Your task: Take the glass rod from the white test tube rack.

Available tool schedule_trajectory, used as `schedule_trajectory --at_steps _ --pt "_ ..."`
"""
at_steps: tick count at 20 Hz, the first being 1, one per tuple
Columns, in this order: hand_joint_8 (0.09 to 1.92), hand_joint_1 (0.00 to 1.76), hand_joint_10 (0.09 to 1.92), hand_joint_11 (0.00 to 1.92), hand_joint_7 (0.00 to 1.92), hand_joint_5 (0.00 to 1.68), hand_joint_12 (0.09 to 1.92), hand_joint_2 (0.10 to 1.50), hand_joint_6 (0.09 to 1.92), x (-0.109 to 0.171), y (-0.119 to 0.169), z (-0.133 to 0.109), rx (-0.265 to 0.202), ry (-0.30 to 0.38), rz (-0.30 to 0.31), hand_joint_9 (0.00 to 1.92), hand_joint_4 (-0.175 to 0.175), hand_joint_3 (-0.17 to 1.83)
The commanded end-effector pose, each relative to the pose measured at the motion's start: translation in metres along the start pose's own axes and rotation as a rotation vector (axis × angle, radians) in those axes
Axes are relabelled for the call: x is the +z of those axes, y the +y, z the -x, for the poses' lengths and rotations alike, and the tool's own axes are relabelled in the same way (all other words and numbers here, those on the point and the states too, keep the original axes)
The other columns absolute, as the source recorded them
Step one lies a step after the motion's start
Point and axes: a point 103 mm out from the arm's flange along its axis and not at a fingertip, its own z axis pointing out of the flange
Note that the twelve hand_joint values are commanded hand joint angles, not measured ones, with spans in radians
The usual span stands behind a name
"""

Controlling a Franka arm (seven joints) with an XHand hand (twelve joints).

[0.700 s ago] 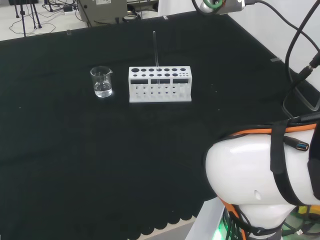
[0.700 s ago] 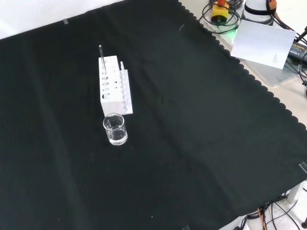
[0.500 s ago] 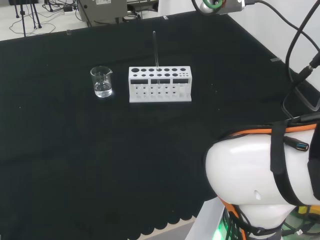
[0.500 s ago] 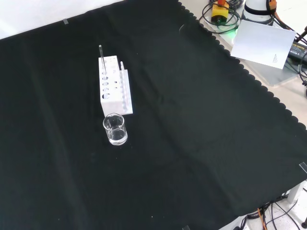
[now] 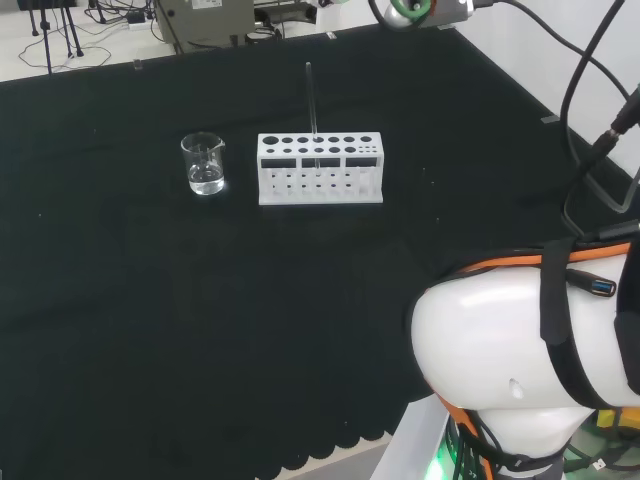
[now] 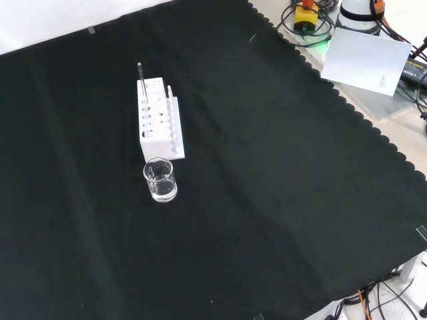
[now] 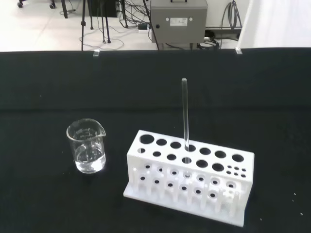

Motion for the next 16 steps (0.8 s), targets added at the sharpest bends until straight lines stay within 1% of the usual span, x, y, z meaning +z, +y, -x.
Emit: schedule_trajectory --at_steps 1,2,4,6,7,8,10,15,16 --pt "0.88 0.58 0.91 0.00 0.07 0.09 1.48 0.86 0.09 0.002 0.021 0.003 -0.018 0.010 0.009 0.26 -0.134 0.49" --pt "0.88 0.58 0.91 0.01 0.09 0.10 1.49 0.86 0.09 0.003 0.025 0.002 -0.021 0.010 0.009 0.28 -0.135 0.50" --pt "0.89 0.58 0.90 0.02 0.12 0.13 1.49 0.86 0.09 0.003 0.034 0.002 -0.037 0.026 0.029 0.33 -0.136 0.50" --pt "0.90 0.58 0.89 0.04 0.16 0.16 1.48 0.86 0.09 0.002 0.045 0.003 -0.034 0.042 0.026 0.38 -0.138 0.50" --pt "0.90 0.58 0.88 0.05 0.18 0.18 1.48 0.86 0.09 0.001 0.050 0.005 -0.026 0.041 0.021 0.40 -0.139 0.50" --pt "0.91 0.58 0.88 0.05 0.19 0.18 1.48 0.86 0.09 -0.003 0.058 -0.004 -0.011 0.031 0.019 0.42 -0.140 0.50" --pt "0.91 0.58 0.88 0.06 0.21 0.20 1.48 0.86 0.09 -0.004 0.070 -0.001 -0.009 0.059 0.020 0.44 -0.141 0.50" --pt "0.91 0.58 0.89 0.08 0.23 0.22 1.48 0.86 0.09 0.008 0.103 0.008 -0.032 0.068 0.016 0.48 -0.143 0.50" --pt "0.91 0.58 0.89 0.09 0.23 0.22 1.48 0.86 0.09 0.011 0.114 0.001 -0.030 0.068 0.013 0.49 -0.143 0.50"
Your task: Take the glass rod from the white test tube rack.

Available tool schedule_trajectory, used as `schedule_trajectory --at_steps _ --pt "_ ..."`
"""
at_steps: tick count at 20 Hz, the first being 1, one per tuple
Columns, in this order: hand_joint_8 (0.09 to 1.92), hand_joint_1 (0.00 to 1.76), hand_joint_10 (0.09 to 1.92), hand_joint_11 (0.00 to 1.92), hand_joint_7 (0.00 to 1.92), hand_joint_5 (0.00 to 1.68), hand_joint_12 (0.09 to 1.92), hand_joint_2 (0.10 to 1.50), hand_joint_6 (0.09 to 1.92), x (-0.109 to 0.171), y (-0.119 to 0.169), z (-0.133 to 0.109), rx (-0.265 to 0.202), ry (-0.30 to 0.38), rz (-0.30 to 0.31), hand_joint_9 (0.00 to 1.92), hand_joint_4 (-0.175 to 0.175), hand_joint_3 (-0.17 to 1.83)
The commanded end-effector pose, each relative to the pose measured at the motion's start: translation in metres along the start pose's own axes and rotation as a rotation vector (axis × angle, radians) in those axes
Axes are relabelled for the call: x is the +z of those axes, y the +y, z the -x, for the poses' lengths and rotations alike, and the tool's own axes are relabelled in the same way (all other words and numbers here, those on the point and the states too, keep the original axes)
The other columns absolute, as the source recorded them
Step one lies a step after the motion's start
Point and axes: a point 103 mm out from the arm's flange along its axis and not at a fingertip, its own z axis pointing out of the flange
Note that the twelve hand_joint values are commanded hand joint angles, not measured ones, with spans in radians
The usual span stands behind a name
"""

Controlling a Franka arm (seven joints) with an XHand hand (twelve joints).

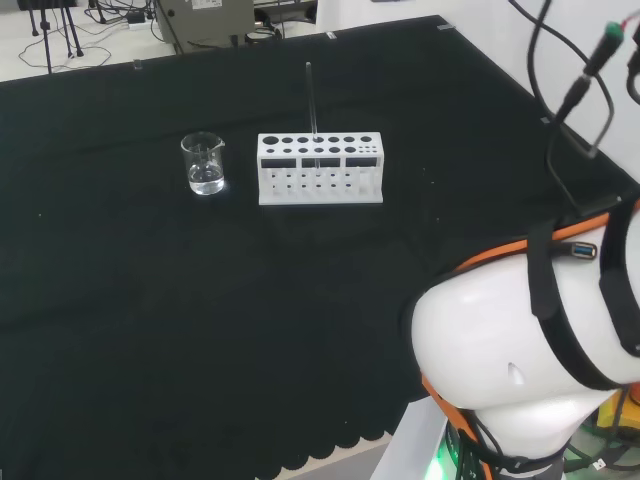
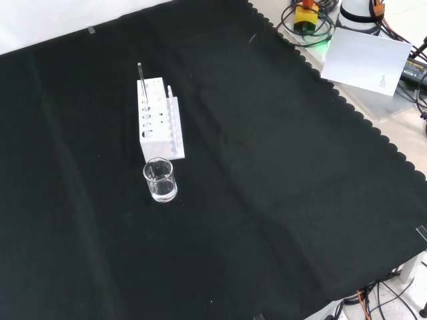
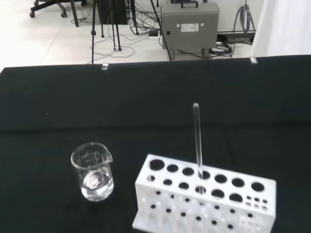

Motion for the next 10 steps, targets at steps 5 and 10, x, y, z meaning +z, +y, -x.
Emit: schedule_trajectory --at_steps 5,10 --pt "0.91 0.59 0.89 0.11 0.25 0.23 1.48 0.87 0.09 0.021 0.072 0.018 -0.011 0.051 0.000 0.54 -0.145 0.50" --pt "0.91 0.59 0.89 0.12 0.26 0.24 1.47 0.87 0.09 0.027 0.098 0.028 0.008 0.031 -0.022 0.55 -0.145 0.50"
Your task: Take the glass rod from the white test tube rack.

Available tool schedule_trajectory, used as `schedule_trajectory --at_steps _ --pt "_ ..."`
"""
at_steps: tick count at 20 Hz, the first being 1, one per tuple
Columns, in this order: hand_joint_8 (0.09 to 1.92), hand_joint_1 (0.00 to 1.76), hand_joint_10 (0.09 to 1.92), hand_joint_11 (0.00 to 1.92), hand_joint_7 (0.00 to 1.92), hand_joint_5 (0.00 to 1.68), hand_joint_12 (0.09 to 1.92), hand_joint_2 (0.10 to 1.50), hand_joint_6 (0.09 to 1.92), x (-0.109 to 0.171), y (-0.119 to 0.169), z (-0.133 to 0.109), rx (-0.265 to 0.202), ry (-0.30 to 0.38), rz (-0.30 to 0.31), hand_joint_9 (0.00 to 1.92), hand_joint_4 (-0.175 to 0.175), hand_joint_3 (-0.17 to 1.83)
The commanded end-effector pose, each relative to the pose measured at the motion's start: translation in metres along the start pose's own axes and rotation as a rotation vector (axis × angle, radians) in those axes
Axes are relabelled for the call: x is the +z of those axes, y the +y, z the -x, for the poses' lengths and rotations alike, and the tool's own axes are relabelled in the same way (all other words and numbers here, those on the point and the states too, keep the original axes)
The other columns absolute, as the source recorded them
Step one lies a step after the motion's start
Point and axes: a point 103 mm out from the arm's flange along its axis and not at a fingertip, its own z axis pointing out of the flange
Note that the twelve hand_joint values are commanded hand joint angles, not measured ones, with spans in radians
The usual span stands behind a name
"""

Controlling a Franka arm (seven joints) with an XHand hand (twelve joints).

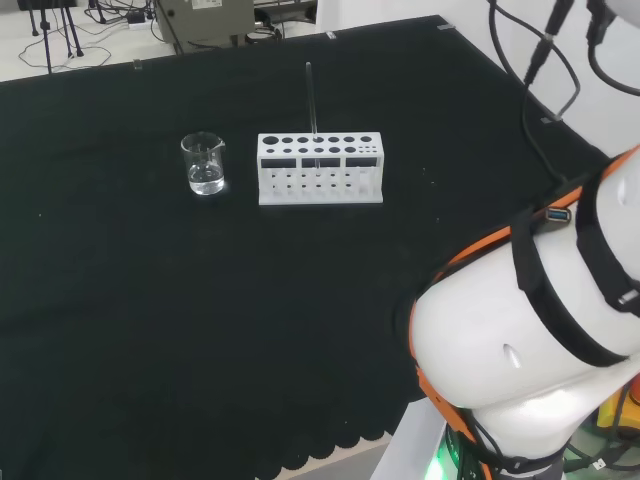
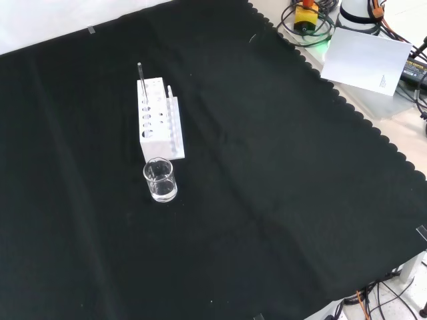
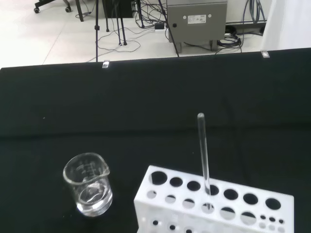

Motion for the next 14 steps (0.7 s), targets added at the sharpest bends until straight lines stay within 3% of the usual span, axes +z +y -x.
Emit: schedule_trajectory --at_steps 1,2,6,10,14 --pt "0.91 0.59 0.89 0.12 0.26 0.24 1.47 0.87 0.09 0.004 0.043 0.017 0.014 0.001 -0.004 0.56 -0.145 0.50" --pt "0.91 0.59 0.89 0.13 0.27 0.24 1.47 0.87 0.09 0.006 0.048 0.018 -0.018 0.009 0.008 0.56 -0.145 0.50" --pt "0.92 0.59 0.89 0.14 0.28 0.24 1.47 0.89 0.09 0.016 0.067 0.022 -0.038 0.009 0.009 0.57 -0.146 0.51" --pt "0.92 0.60 0.88 0.17 0.33 0.26 1.46 0.91 0.09 0.027 0.084 0.030 -0.014 0.046 0.016 0.62 -0.152 0.51" --pt "0.92 0.60 0.89 0.20 0.36 0.27 1.46 0.91 0.09 0.042 0.097 0.037 0.002 0.010 -0.005 0.68 -0.156 0.51"
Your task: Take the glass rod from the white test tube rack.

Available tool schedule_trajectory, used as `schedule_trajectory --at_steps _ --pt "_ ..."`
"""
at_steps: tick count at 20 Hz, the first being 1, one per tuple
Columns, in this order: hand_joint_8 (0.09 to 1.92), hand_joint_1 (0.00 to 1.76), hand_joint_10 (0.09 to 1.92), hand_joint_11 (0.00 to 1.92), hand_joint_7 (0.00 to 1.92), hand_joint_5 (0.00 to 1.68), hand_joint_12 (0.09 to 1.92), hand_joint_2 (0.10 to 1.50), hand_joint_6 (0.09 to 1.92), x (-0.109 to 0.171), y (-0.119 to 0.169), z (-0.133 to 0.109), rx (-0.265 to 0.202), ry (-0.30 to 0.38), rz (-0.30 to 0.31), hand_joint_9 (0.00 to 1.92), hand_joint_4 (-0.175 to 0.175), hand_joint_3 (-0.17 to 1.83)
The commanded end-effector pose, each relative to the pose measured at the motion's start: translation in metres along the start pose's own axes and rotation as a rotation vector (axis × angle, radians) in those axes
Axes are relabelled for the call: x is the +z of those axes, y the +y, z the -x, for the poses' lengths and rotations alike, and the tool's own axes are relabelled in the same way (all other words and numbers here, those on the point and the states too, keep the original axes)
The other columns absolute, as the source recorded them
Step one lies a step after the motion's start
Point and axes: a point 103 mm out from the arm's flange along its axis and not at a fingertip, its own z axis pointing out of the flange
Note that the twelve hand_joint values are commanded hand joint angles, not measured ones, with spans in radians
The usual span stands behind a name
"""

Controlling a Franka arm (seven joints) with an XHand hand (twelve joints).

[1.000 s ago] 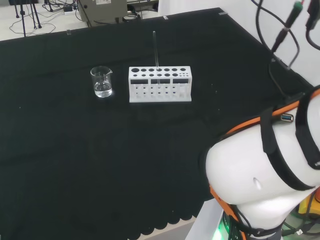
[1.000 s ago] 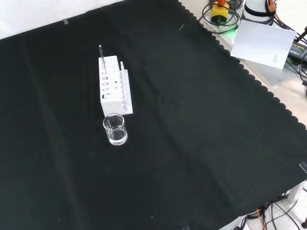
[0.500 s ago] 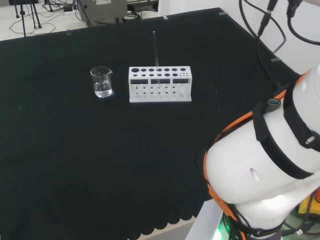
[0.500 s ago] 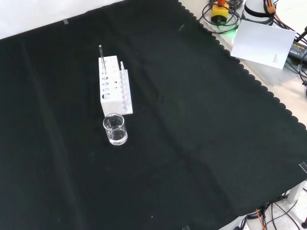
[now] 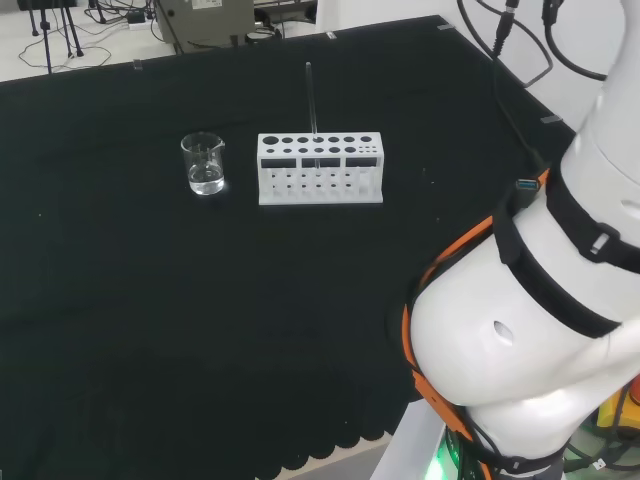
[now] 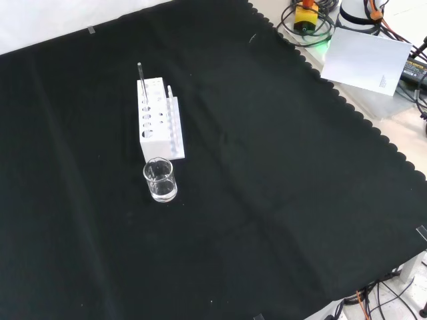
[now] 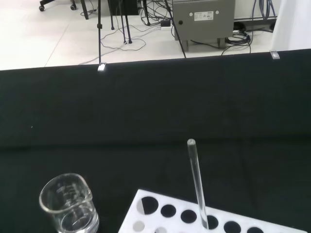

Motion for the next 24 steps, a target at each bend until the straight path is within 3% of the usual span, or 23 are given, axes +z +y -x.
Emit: schedule_trajectory --at_steps 1,6,12,24 --pt "0.92 0.60 0.89 0.20 0.37 0.28 1.46 0.91 0.09 0.018 0.027 0.017 0.028 -0.013 -0.002 0.69 -0.157 0.50" --pt "0.92 0.60 0.90 0.22 0.38 0.29 1.46 0.90 0.09 0.039 0.040 0.021 0.030 -0.017 -0.041 0.72 -0.159 0.50" --pt "0.94 0.61 0.91 0.24 0.48 0.31 1.45 0.90 0.09 0.060 0.046 0.019 0.001 -0.059 -0.056 0.78 -0.165 0.51" --pt "0.96 0.63 0.93 0.33 0.69 0.43 1.42 0.91 0.12 0.099 0.056 0.024 -0.006 -0.028 -0.087 0.91 -0.175 0.51"
